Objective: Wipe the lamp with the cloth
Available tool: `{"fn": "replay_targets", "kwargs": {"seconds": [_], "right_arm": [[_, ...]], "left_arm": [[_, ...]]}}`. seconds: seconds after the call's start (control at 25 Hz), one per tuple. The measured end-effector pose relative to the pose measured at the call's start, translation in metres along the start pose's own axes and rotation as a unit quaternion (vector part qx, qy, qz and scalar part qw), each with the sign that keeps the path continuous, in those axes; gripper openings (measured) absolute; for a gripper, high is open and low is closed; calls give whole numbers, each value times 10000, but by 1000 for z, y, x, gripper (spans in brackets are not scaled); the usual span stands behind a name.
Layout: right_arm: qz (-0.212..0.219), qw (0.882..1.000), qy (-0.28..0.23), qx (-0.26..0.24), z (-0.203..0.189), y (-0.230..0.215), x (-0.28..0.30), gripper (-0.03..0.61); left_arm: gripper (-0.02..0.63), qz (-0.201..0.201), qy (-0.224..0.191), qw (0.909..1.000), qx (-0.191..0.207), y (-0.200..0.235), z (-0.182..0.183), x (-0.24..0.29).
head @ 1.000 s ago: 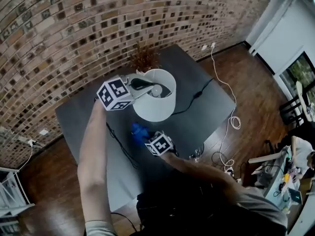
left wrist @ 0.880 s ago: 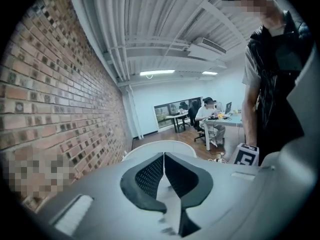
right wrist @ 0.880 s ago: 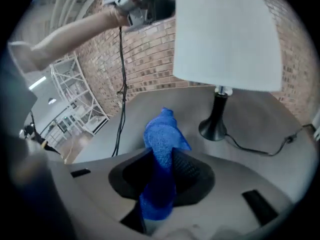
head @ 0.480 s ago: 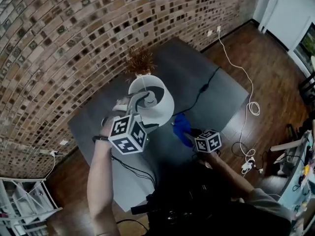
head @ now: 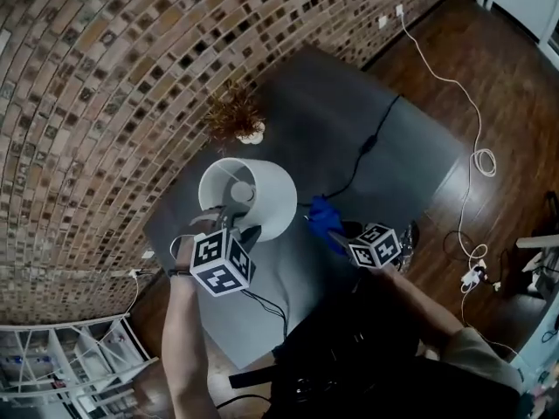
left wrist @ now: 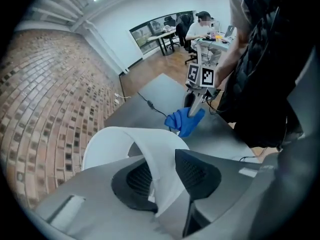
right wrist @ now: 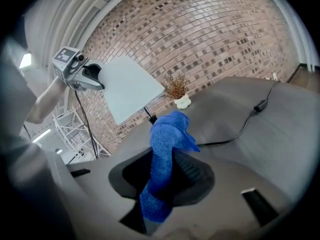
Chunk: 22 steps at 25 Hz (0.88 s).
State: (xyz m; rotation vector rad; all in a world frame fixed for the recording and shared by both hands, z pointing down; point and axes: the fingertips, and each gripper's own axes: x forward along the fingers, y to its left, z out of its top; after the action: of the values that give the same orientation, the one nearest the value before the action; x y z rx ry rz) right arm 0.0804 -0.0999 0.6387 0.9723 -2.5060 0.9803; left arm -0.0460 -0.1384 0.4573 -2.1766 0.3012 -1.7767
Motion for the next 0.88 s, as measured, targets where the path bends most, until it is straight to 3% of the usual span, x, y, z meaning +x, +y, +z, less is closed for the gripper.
{"fn": "replay_targets", "kwargs": {"seconds": [0.16, 0.32, 0.4, 0.44, 0.48, 0.52, 0.64, 0.76, 0.88], "right_arm": [[86, 10000, -19, 37, 4, -15, -4, 103], [198, 9996, -165, 87, 20, -20, -6, 103], [283, 9993, -231, 48, 28, -18, -10, 103], [308, 9992, -259, 13, 32, -17, -12, 103], [316, 9991, -283, -25, 36, -17, -13, 103], [312, 9991, -292, -60, 39, -17, -14, 103], [284, 9993, -174, -154, 38, -19, -19, 103], [372, 9992, 33, -173, 33, -13, -24, 103], [746, 9972, 86, -26, 37, 17, -13, 103]], "left_arm": [[103, -305, 55, 9991, -279, 0, 4, 0], [59, -705, -352, 9914, -1042, 4, -1, -10], [48, -891, -893, 9767, -1738, 0, -11, -23], [43, -985, -1306, 9617, -2200, -2, -18, -31], [38, -1069, -1791, 9397, -2710, -5, -25, -39], [37, -1130, -2297, 9116, -3216, -10, -33, -46], [35, -1089, -3492, 8174, -4449, -40, -64, -43], [38, -832, -4133, 7349, -5313, -75, -99, -21], [38, -663, -4496, 6678, -5895, -98, -133, -4]]}}
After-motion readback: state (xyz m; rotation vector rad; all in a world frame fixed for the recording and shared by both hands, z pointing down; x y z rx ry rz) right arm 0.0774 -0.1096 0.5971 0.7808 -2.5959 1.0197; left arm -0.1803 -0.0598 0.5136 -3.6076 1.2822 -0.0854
